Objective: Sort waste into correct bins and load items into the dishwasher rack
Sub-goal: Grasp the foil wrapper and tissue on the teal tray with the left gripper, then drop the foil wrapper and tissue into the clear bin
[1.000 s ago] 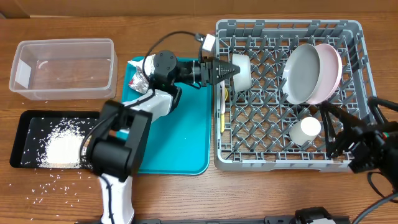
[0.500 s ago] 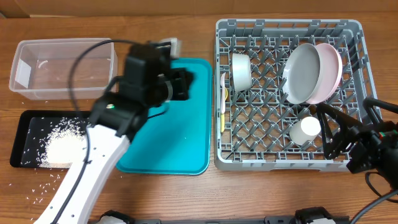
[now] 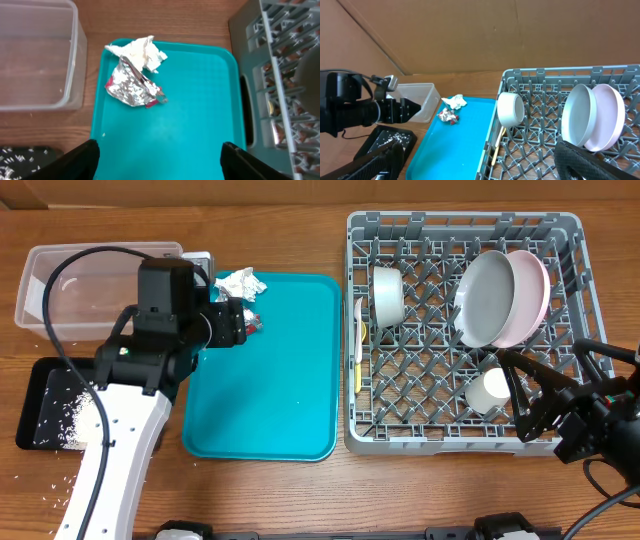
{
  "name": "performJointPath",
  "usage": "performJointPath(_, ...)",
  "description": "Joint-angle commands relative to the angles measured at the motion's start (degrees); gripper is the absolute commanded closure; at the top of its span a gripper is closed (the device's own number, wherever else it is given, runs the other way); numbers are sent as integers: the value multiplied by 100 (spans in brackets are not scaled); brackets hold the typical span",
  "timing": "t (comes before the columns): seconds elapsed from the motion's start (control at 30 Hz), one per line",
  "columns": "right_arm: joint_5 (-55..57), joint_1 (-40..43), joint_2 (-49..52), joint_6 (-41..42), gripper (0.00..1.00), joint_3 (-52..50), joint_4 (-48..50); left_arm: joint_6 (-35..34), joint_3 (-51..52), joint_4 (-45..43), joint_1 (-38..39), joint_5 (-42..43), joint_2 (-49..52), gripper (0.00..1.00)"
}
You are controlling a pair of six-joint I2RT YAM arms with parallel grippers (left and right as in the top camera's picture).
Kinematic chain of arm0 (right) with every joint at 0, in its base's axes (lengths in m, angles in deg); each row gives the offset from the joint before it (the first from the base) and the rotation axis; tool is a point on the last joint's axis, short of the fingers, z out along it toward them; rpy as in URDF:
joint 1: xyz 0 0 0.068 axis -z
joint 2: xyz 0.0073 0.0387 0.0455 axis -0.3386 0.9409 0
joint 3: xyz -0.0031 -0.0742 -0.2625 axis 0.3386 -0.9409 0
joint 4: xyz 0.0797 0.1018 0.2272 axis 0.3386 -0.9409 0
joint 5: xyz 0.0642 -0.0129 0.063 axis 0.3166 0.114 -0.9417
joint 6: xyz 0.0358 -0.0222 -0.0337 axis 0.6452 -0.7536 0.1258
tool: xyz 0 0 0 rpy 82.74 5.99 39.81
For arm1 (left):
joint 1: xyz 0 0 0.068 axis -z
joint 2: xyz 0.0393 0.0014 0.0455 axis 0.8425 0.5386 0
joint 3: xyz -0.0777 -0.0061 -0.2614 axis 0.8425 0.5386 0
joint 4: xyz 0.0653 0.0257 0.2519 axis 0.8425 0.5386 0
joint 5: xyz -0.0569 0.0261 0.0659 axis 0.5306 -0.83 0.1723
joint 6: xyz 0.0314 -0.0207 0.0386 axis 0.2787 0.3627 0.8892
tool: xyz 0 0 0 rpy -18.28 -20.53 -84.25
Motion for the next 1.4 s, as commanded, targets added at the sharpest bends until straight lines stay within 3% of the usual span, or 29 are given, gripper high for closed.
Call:
performJointPath(0.0,-59,9,-15,31,0,33,-57,466,-37,-166,85,-273,680,18)
performJointPath(0.07,-55,9,-15,28,0,33,-120,455,-37,-542,90,-264,1290,22)
performJointPath(0.2,-35,11,-15,24,0,31,-321,199,-39,-1460,111,-254,2236,19)
performJointPath(0.4,216,11,-15,-79,0,31,-415,219,-39,-1893,304,-313,3008,15)
performJointPath(0.53,361,11,-15,-79,0,31,-417,197,-37,-1947,337,-328,3512,18)
performJointPath(0.57,361,11,-15,-81,0,31,-417,197,-39,-1945,337,-332,3635,26)
performJointPath(0.67,380,11,-15,-81,0,31,-417,-7,-37,-1971,337,-579,3746,34)
performJointPath(0.77,378,9,-15,-81,0,31,-450,-90,-164,-1764,330,-619,3626,89)
performJointPath(0.8,380,11,-15,-81,0,31,-483,-186,-297,-1541,337,-616,3541,96)
performJointPath(0.97,378,11,-15,-79,0,31,-608,-682,-1572,844,339,-376,2695,96)
performJointPath(1.03,380,11,-15,-81,0,31,-636,-614,-1943,1386,332,-754,2347,96)
performJointPath(1.2,380,11,-15,-81,0,31,-603,-490,-2068,1174,4,-2339,1943,96)
performJointPath(1.33,380,11,-15,-79,0,31,-627,-496,-2055,728,-636,-2363,2358,96)
performJointPath(1.37,380,11,-15,-81,0,31,-656,-518,-2057,603,-791,-2363,2485,92)
